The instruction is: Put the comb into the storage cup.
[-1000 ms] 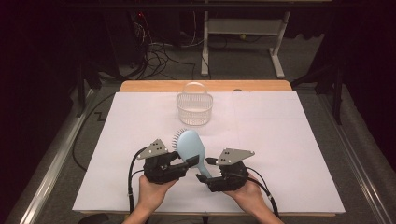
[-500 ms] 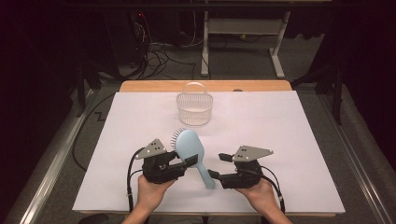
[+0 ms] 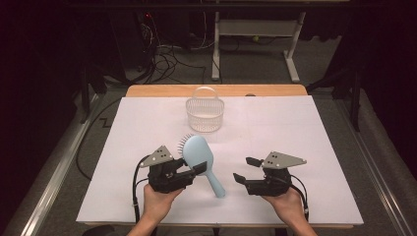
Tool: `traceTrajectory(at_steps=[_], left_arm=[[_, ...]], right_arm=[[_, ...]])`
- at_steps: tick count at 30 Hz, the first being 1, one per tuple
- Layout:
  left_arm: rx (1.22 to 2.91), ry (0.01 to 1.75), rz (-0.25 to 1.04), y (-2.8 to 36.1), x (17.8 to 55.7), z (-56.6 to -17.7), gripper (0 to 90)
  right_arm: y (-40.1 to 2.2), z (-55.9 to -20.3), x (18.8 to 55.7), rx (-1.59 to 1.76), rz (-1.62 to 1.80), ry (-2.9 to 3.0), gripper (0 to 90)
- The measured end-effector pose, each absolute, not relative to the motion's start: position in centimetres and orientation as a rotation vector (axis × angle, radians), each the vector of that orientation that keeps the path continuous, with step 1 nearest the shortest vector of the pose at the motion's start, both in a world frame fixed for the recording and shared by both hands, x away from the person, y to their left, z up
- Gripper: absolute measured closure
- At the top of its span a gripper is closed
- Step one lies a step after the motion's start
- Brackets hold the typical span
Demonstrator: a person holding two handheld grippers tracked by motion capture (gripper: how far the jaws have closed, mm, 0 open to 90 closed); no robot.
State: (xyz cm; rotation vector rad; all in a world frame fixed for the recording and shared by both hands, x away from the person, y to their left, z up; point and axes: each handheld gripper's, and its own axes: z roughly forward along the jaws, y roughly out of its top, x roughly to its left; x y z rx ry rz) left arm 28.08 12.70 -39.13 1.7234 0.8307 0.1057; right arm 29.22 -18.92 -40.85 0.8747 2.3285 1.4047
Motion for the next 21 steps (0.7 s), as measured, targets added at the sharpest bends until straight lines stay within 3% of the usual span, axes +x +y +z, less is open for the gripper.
traceTrajectory(at_steps=[21], left_arm=[[1.704, 0.838, 0.128, 13.4, 28.0, -38.7, 54.1]], right_arm=[[-25.1, -41.5, 28.0, 1.002, 1.421, 2.131, 29.5]])
